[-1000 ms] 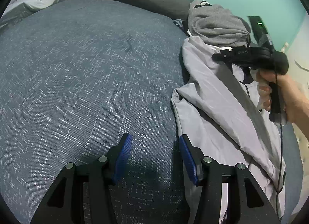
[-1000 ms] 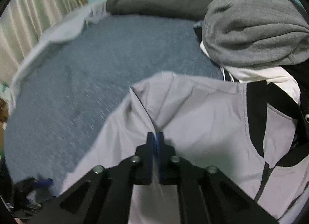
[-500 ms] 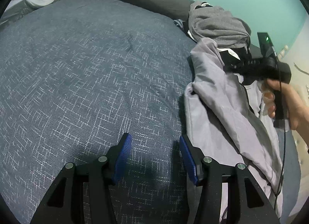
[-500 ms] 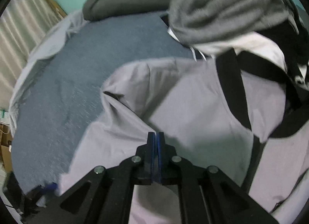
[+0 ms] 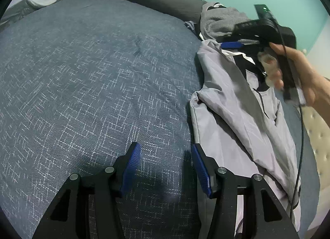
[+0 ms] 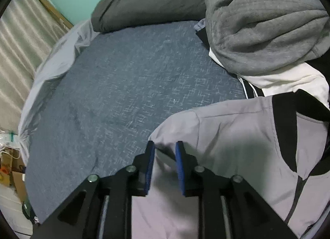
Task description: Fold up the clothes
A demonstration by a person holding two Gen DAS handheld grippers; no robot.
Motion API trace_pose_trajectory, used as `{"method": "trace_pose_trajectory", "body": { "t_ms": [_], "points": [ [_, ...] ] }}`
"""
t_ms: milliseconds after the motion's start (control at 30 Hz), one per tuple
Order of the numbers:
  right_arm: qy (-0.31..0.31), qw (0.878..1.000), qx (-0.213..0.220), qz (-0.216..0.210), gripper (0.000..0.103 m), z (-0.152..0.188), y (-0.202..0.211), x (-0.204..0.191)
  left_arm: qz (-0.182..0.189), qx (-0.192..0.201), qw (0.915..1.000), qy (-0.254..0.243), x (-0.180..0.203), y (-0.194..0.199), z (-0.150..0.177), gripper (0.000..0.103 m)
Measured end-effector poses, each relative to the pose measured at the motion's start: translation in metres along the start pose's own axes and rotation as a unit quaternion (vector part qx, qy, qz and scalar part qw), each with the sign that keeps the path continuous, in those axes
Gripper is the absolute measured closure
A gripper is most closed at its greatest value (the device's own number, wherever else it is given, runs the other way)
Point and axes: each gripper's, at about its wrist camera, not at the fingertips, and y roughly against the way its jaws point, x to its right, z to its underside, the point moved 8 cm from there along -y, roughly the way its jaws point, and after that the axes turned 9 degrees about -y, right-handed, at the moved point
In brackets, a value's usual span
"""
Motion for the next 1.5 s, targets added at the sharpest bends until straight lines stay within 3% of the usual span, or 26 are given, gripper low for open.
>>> {"method": "trace_pose_trajectory", "body": {
  "t_ms": [267,367,533,567,600,700,867,933,1033,1167,1400,1500],
  "points": [
    [0.005,1.0,-0.013,0.018,0.08,-0.001,-0.021,-0.006,0.0,-0.001,1.0,-0.004,0.004,-0.005,-0.001,0.046],
    [0.01,1.0,-0.018,0.013,0.075,-0.001,-0.022,-0.012,0.0,-0.002,1.0,-0.003,0.005,-0.006,-0.001,0.046],
    [0.02,0.998,-0.036,0.057,0.074,0.0,-0.037,-0.01,-0.001,-0.002,1.0,-0.007,0.008,-0.007,0.0,0.045],
    [0.014,0.997,-0.037,0.061,0.078,0.0,-0.039,-0.008,-0.001,-0.002,1.0,-0.006,0.009,-0.008,0.0,0.045],
    [0.009,0.998,-0.034,0.057,0.091,0.0,-0.04,-0.007,-0.001,-0.002,1.0,-0.006,0.009,-0.008,0.0,0.045],
    [-0.013,1.0,-0.001,0.019,0.1,-0.007,-0.031,-0.006,0.0,-0.003,1.0,-0.007,0.01,-0.009,0.001,0.045],
    [-0.065,0.992,0.058,-0.089,0.102,-0.023,0.001,0.001,0.0,-0.003,1.0,-0.007,0.014,-0.009,0.003,0.045],
    [-0.068,0.988,0.077,-0.114,0.102,-0.026,0.012,0.005,-0.001,-0.003,1.0,-0.007,0.015,-0.01,0.003,0.045],
    [-0.042,0.996,0.054,-0.057,0.102,-0.021,0.003,0.016,-0.001,-0.003,1.0,-0.007,0.017,-0.011,0.003,0.045],
    [-0.035,0.998,0.016,-0.046,0.102,-0.012,-0.009,0.016,-0.002,-0.003,1.0,-0.007,0.019,-0.011,0.003,0.045],
    [0.026,1.0,-0.005,0.003,0.098,-0.004,-0.029,-0.004,-0.003,-0.002,1.0,-0.005,0.007,0.005,0.013,0.045],
    [0.032,0.999,-0.011,0.025,0.098,-0.002,-0.038,0.004,-0.002,-0.002,1.0,-0.004,0.006,0.005,0.014,0.045]
  ]
}}
